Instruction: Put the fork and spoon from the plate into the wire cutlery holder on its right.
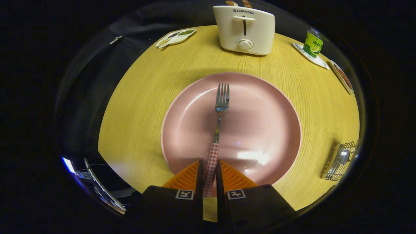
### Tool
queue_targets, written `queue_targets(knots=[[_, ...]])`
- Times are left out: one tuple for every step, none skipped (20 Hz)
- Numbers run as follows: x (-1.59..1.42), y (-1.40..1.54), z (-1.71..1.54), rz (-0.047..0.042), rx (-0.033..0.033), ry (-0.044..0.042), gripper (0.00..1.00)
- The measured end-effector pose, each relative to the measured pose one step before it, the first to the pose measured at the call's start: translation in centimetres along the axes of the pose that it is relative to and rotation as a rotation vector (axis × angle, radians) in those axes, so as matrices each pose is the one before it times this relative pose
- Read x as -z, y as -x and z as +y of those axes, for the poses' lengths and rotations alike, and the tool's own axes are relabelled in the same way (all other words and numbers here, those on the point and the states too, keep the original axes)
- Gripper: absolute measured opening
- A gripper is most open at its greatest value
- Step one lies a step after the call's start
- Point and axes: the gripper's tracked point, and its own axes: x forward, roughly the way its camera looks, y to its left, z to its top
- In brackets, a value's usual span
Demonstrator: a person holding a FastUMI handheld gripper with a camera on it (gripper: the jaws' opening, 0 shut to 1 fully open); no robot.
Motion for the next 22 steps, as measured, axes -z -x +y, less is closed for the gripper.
queue_targets(knots=[[0.117,0.005,-0.196,0.00972,-0.00695,-0.01393,0.19],[0.039,0.347,-0.147,0.00350,-0.01059,-0.01275,0.15],[-0.019,0.058,-0.264,0.00528,-0.00686,-0.00259,0.12],[0.041,0.308,-0.145,0.00081,-0.00903,0.00575,0.12],[-0.005,0.397,-0.084,-0.00026,-0.01238,0.00534,0.12],[-0.099,0.554,-0.229,-0.00382,-0.00500,0.00235,0.12],[-0.293,0.583,-0.209,-0.01123,-0.00742,0.00182,0.12],[-0.233,0.837,-0.031,-0.01229,-0.00894,0.00586,0.12],[-0.226,0.909,-0.119,-0.01131,-0.00712,0.00925,0.12],[-0.194,1.005,-0.056,-0.01129,-0.01183,0.00913,0.12],[-0.106,1.186,-0.096,-0.00837,-0.00755,0.00824,0.12],[0.135,1.265,-0.202,-0.00017,-0.00797,0.00926,0.12],[0.194,1.369,-0.114,-0.00022,-0.01221,0.00265,0.12],[0.117,1.333,-0.214,-0.00317,-0.01054,-0.00229,0.12],[0.224,1.341,-0.312,0.00006,-0.00606,-0.00108,0.12],[0.178,1.279,-0.407,-0.00114,-0.00028,0.00043,0.12],[0.305,1.348,-0.555,0.00208,0.00274,0.00633,0.12],[0.379,1.275,-0.738,0.00525,0.00915,0.01328,0.12],[0.474,1.306,-0.679,0.00720,0.00458,0.01318,0.12],[0.521,1.285,-0.680,0.00948,0.00542,0.00355,0.12],[0.608,1.278,-0.856,0.01205,0.00187,-0.00810,0.12],[0.459,1.173,-0.810,0.01242,0.00487,-0.01024,0.12]])
